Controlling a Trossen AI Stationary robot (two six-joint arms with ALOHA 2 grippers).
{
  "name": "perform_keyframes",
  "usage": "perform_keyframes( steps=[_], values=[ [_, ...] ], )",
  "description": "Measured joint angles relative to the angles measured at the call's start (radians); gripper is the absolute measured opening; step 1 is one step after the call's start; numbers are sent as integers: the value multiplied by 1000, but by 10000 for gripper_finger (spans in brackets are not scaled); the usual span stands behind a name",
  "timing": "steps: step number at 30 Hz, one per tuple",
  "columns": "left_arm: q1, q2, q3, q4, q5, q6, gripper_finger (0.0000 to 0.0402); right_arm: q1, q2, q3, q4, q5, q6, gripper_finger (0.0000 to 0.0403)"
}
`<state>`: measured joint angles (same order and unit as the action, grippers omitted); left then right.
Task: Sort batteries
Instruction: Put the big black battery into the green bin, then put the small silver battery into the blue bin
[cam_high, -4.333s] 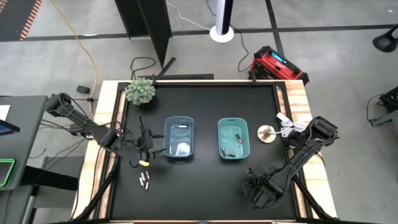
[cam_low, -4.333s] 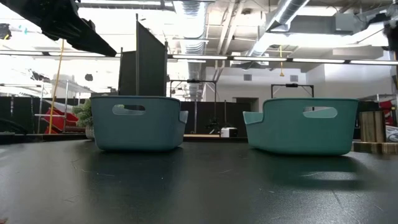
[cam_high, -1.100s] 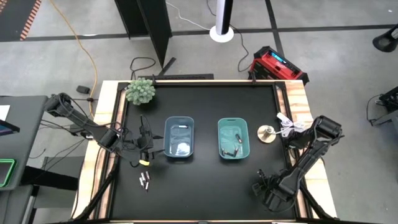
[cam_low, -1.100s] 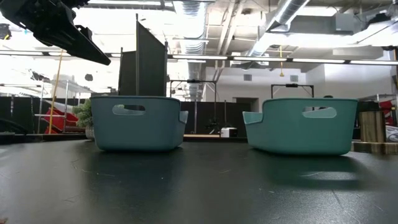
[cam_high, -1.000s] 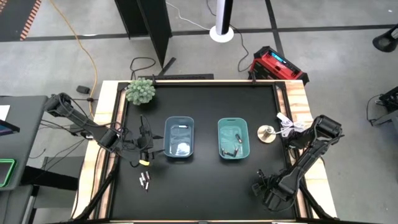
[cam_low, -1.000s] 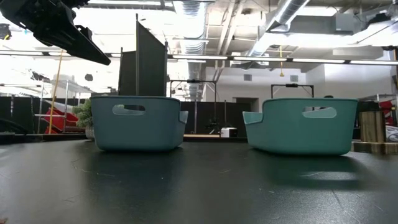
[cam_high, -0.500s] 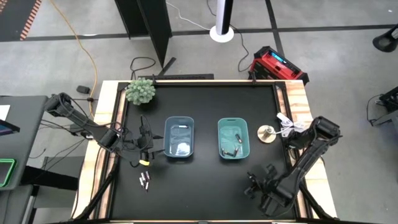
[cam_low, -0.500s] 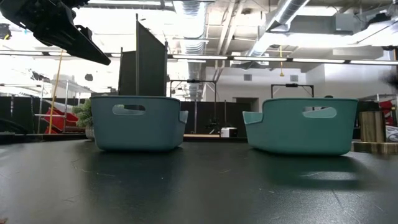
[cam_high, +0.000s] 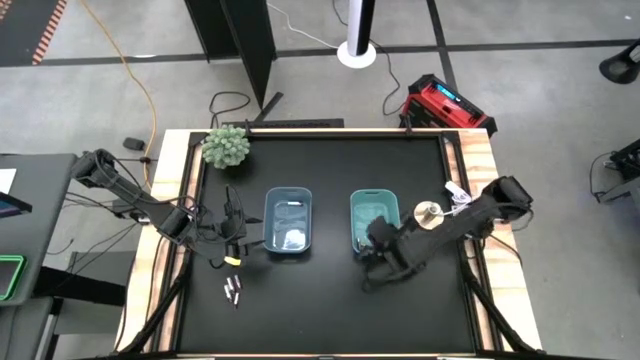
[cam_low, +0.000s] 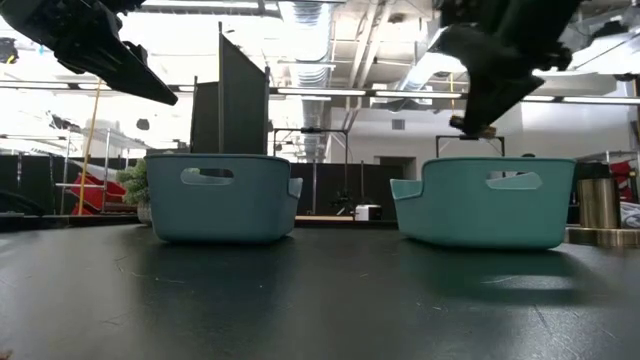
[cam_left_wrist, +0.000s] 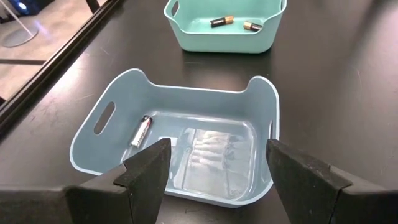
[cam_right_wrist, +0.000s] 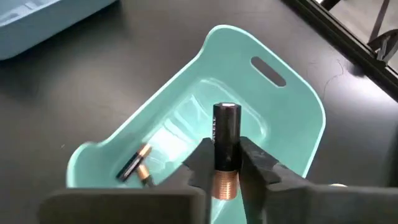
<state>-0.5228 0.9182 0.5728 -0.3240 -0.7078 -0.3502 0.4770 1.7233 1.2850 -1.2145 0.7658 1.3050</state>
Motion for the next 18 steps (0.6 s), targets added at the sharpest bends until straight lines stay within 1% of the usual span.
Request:
perform_keyframes(
  steps=[3, 6, 10, 12, 14, 16, 18],
  values=[
    [0, 0, 0, 0, 0, -3, 261, -42, 0, 0, 19, 0, -44, 111],
    [0, 0, 0, 0, 0, -5, 261, -61, 0, 0, 29, 2, -65, 172],
    [0, 0, 0, -1, 0, -13, 261, -55, 0, 0, 28, 55, -68, 243],
    [0, 0, 0, -4, 1, -27, 261, -47, 0, 0, 21, 91, -52, 261],
    [0, 0, 0, -21, 15, -51, 261, -33, -1, 0, 22, 121, -40, 268],
    [-1, 0, 0, -55, 63, -85, 261, -14, -1, 0, 21, 143, -27, 269],
    [-8, 0, 0, -93, 147, -112, 257, 10, -1, 1, 16, 158, -26, 269]
  ],
)
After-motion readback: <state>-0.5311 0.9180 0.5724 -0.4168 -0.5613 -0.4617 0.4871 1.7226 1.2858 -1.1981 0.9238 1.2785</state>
